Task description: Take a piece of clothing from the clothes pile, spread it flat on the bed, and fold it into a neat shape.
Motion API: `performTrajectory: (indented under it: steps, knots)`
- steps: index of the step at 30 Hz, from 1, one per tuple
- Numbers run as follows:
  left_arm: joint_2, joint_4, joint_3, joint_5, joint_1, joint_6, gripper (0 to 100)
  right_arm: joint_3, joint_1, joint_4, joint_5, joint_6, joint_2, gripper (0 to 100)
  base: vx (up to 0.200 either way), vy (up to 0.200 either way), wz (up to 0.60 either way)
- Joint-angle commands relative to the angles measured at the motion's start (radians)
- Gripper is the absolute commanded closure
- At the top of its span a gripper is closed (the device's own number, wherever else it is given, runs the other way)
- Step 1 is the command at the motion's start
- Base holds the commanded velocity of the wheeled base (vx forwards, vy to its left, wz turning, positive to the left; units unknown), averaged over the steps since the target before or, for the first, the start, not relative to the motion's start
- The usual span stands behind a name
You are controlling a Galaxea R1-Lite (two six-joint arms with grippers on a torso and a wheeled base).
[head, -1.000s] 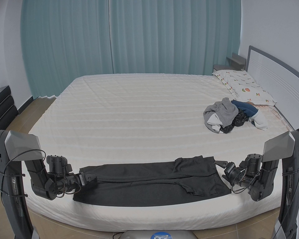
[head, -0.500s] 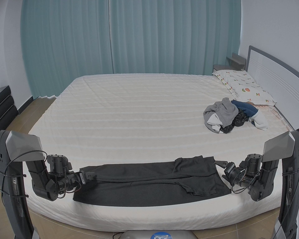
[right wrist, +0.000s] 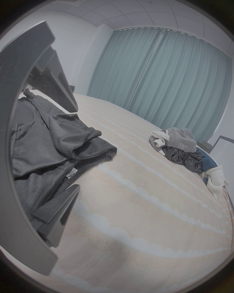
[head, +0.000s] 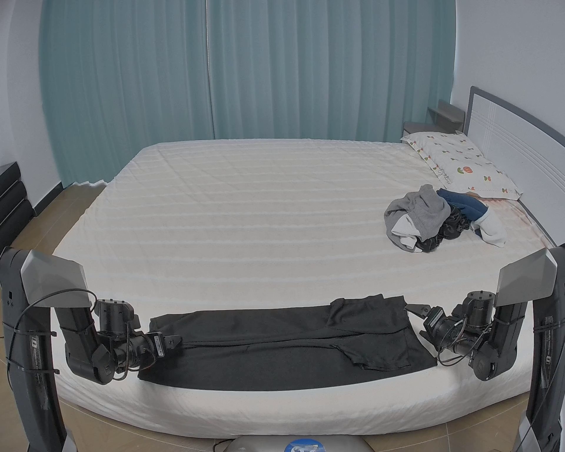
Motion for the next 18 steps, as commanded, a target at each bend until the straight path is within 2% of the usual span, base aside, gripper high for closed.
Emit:
performTrajectory:
  steps: [1,6,7,18]
  knots:
    - [0.017,0.0,-0.001,0.0,-0.002,-0.001,0,0.001,0.002,0.0,0.0,0.0,0.001,0,0.0,0.0,0.0]
    - [0.017,0.0,0.0,-0.002,-0.005,-0.002,0,0.001,0.002,0.0,0.0,0.0,0.001,0,0.0,0.0,0.0]
    - [0.017,0.0,-0.001,-0.002,-0.005,-0.002,100,0.001,0.002,0.0,0.0,0.0,0.001,0,0.0,0.0,0.0]
    - [0.005,0.0,0.0,-0.005,0.005,-0.011,100,0.001,0.002,0.0,0.0,0.0,0.001,0,0.0,0.0,0.0]
